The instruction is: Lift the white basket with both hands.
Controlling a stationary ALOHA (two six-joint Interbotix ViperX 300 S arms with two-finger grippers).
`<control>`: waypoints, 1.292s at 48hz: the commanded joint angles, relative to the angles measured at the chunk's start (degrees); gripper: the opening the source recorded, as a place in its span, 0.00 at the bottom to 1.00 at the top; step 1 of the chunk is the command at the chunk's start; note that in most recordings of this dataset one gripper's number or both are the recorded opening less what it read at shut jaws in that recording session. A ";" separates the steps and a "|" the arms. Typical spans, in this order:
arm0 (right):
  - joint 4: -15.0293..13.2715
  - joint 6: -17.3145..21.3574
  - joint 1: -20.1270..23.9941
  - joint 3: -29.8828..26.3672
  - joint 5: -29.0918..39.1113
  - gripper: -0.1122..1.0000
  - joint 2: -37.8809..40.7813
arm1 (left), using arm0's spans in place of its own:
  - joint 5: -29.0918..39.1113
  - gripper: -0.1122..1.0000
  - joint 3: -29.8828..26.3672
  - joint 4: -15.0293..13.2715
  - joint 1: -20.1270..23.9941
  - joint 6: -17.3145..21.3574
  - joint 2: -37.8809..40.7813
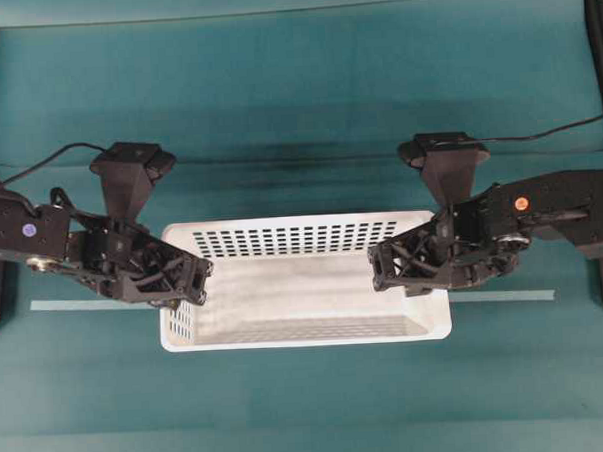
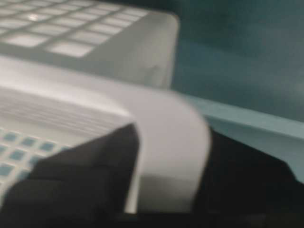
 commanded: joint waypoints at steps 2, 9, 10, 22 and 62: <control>0.00 -0.09 0.53 0.18 -0.35 0.63 1.05 | -0.26 0.65 0.09 0.44 0.44 0.09 -0.35; 0.09 0.00 0.53 0.26 -0.18 0.89 0.97 | -0.26 0.86 0.09 0.44 0.35 0.18 -0.44; 0.00 0.00 0.53 0.26 -0.18 0.91 0.97 | -0.26 0.86 0.09 0.44 0.35 0.18 -0.44; 0.09 0.09 0.26 0.26 0.00 0.96 0.79 | -0.44 0.84 0.09 0.44 0.44 0.35 -0.53; 0.00 0.00 -2.99 -0.09 5.19 0.96 -10.99 | 2.64 0.85 2.99 0.35 0.35 0.88 -16.44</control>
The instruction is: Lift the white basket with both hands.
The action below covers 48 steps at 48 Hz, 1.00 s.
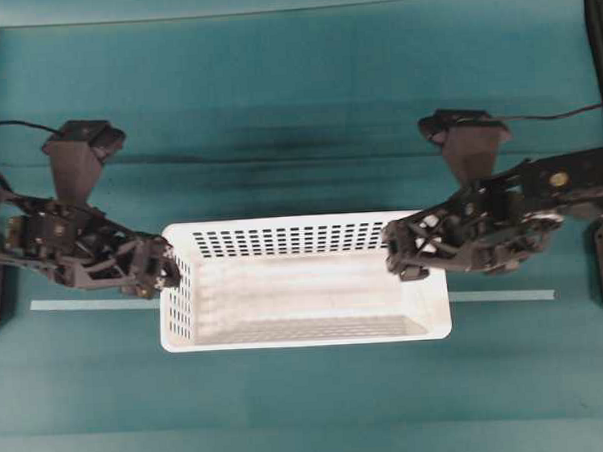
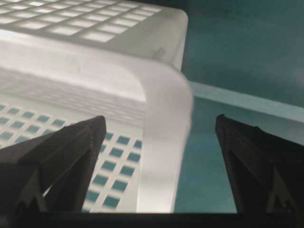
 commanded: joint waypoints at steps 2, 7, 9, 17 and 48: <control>0.00 0.00 -0.79 -0.35 2.20 0.96 -3.34 | 1.05 0.85 -0.53 0.18 0.00 0.09 -3.34; -0.35 -0.26 -1.32 -0.53 4.66 0.96 -6.15 | 2.37 0.85 -0.18 0.18 0.00 0.00 -6.77; -1.05 -0.26 -1.32 -0.62 5.45 0.96 -7.56 | 2.81 0.85 -0.09 0.09 0.00 0.00 -8.00; -2.90 -0.88 -1.32 -0.35 5.10 0.96 -11.95 | 2.99 0.85 1.49 0.18 0.00 0.44 -14.06; -7.91 -26.28 -0.09 5.89 -24.52 0.96 -23.82 | -5.89 0.85 3.78 0.18 0.00 13.80 -30.32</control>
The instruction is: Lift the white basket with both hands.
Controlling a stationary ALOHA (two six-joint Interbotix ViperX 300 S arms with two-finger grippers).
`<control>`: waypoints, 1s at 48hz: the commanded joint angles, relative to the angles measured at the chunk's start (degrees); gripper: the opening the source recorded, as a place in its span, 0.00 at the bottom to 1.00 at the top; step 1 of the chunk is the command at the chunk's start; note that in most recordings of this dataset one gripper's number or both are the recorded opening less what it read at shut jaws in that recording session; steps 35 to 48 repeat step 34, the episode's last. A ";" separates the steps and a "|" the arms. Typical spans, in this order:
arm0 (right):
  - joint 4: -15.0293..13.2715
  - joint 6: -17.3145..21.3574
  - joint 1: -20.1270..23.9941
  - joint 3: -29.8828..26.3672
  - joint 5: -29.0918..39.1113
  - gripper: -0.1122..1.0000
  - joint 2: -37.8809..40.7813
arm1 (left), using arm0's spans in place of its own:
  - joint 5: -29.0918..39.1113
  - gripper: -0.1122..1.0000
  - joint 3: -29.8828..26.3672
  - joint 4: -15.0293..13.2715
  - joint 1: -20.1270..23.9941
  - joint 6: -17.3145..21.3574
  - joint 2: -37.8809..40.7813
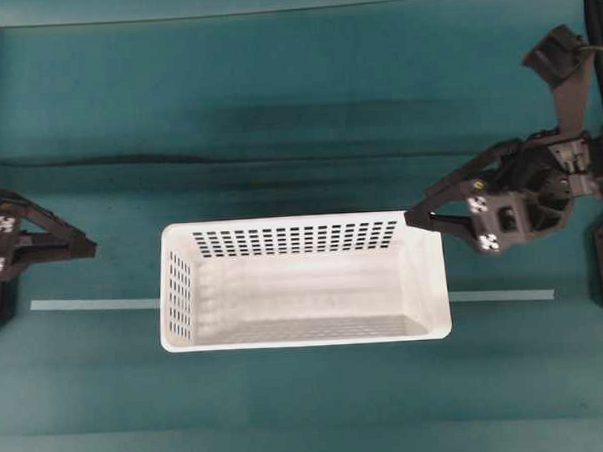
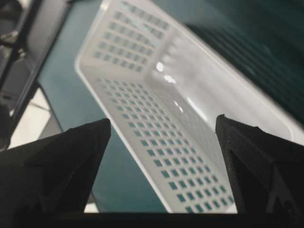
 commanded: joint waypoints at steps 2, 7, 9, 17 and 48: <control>-0.26 -3.69 0.09 0.09 -2.90 0.96 -1.23 | -2.46 0.85 -0.88 0.18 0.00 3.25 -0.44; -0.26 -8.53 0.09 0.62 -5.36 0.96 -2.90 | -3.16 0.85 -0.88 0.18 0.00 7.82 -0.70; -0.26 -10.90 0.09 0.88 -6.59 0.96 -3.69 | -3.16 0.85 -1.05 0.18 0.00 9.84 -0.79; -0.26 -20.13 0.09 2.02 -12.13 0.96 -7.38 | -4.31 0.85 -1.32 0.18 0.00 17.40 -1.76; -0.26 -29.27 0.09 3.60 -14.77 0.96 -14.33 | -11.43 0.84 -1.67 0.18 -0.44 37.27 -4.83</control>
